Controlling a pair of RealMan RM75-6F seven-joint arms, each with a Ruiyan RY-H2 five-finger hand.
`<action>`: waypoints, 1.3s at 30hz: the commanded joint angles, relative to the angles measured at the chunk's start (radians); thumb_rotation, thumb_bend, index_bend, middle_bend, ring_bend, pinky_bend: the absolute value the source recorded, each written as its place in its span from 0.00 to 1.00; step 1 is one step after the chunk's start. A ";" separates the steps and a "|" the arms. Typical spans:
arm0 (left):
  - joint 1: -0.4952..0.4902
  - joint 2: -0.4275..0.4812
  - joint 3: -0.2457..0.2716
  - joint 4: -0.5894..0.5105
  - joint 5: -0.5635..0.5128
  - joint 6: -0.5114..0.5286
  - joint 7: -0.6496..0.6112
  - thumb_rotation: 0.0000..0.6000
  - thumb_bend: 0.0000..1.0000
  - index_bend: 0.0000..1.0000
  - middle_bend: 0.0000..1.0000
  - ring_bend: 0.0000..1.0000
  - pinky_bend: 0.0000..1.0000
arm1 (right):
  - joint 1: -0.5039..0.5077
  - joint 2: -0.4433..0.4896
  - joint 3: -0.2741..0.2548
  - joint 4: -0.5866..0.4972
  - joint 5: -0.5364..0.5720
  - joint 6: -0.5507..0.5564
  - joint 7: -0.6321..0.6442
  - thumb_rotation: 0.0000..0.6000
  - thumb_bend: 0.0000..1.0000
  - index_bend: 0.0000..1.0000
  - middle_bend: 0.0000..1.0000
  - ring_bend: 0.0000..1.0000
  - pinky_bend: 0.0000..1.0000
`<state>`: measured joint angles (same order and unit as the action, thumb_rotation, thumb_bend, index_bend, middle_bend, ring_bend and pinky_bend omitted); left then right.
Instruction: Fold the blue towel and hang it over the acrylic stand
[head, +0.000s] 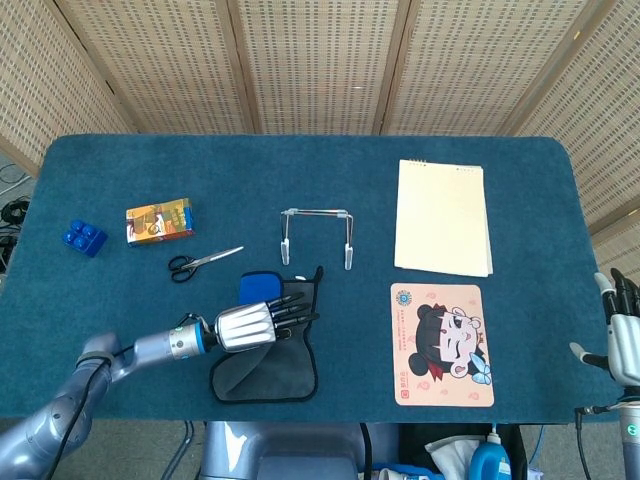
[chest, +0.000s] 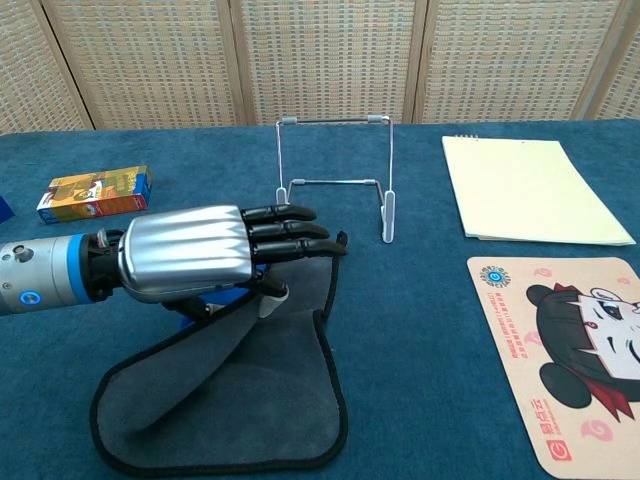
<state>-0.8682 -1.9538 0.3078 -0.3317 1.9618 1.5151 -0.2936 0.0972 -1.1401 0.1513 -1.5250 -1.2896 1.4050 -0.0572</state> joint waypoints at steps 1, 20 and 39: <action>-0.019 -0.019 -0.014 -0.012 -0.011 -0.030 0.001 1.00 0.47 0.73 0.01 0.00 0.03 | 0.000 0.000 0.000 0.001 0.001 -0.001 0.000 1.00 0.00 0.00 0.00 0.00 0.00; -0.062 -0.064 -0.017 -0.044 -0.024 -0.174 0.061 1.00 0.35 0.06 0.00 0.00 0.00 | 0.002 -0.003 -0.001 0.003 0.002 -0.005 -0.004 1.00 0.00 0.00 0.00 0.00 0.00; -0.074 0.079 -0.090 -0.292 -0.076 -0.144 0.116 1.00 0.11 0.00 0.00 0.00 0.00 | -0.002 0.003 -0.003 -0.008 -0.010 0.005 0.002 1.00 0.00 0.00 0.00 0.00 0.00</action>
<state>-0.9416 -1.8902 0.2217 -0.5998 1.8882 1.3718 -0.1826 0.0951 -1.1373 0.1486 -1.5323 -1.2990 1.4100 -0.0554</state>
